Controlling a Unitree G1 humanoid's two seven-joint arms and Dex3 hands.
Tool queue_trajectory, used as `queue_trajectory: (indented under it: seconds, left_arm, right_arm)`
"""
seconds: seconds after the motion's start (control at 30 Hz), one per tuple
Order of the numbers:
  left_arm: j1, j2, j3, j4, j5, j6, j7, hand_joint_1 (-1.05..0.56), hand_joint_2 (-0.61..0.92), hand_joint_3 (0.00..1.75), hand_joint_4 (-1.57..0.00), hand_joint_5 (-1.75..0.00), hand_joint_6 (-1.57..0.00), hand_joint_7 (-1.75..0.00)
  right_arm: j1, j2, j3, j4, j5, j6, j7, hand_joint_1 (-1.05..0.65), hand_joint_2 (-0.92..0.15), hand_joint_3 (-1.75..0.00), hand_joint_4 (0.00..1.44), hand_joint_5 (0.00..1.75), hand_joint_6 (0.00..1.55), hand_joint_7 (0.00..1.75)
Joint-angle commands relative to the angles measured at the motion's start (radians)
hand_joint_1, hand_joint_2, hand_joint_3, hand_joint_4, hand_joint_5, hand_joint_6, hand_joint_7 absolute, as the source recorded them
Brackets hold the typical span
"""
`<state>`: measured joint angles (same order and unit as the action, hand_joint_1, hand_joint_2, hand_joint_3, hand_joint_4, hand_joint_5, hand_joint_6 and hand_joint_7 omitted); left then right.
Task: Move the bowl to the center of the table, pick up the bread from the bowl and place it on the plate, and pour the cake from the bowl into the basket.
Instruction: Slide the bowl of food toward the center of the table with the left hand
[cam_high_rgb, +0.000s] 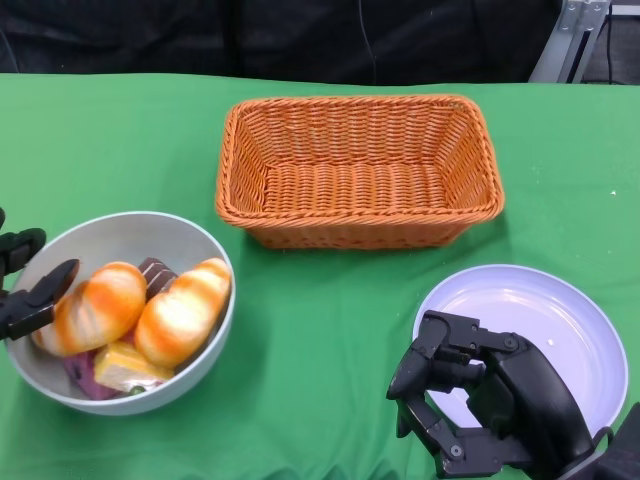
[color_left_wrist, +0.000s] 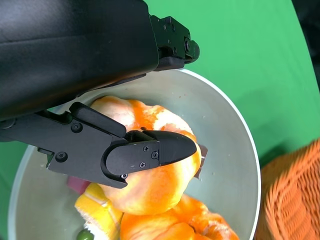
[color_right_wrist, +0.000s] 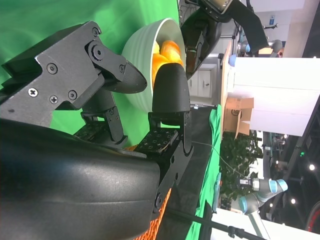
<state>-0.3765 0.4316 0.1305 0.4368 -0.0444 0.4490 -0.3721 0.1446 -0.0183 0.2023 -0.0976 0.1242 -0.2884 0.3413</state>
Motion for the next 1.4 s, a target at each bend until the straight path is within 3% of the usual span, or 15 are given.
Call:
queue_trajectory:
  seconds: [0.03,0.17,0.6,1.1,1.4]
  left_arm:
    - [0.022,0.024,-0.011,-0.036,-0.015,0.036,-0.041,-0.53,0.92,0.60,-0.04,0.00,-0.05,0.00]
    - [0.024,0.024,-0.010,-0.046,-0.016,0.048,-0.046,-0.53,0.92,0.60,-0.04,0.00,-0.05,0.00]
    - [0.119,0.046,-0.118,-0.295,-0.011,0.166,-0.136,-0.57,0.92,0.57,-0.06,-0.01,-0.05,-0.01]
    - [0.171,-0.042,-0.110,-0.538,-0.151,0.482,-0.097,-0.54,0.92,0.54,0.00,0.00,0.00,0.00]
    - [0.200,-0.080,-0.127,-0.596,-0.179,0.505,-0.069,-0.56,0.92,0.56,0.00,0.00,0.00,0.00]
  right_arm:
    - [-0.010,-0.004,-0.004,0.002,0.004,-0.001,-0.003,-0.12,-0.48,-1.14,0.77,1.56,0.78,1.27]
    - [-0.010,-0.004,-0.004,0.002,0.003,-0.001,-0.003,-0.12,-0.48,-1.14,0.78,1.55,0.78,1.27]
    - [-0.006,0.006,0.007,-0.007,-0.004,0.008,-0.016,-0.11,-0.46,-1.17,0.77,1.56,0.78,1.27]
    - [-0.007,0.015,0.022,-0.005,-0.017,-0.006,-0.029,-0.12,-0.46,-1.16,0.76,1.56,0.78,1.26]
    - [-0.003,0.010,0.031,-0.010,-0.018,-0.003,-0.035,-0.09,-0.44,-1.20,0.77,1.56,0.78,1.26]
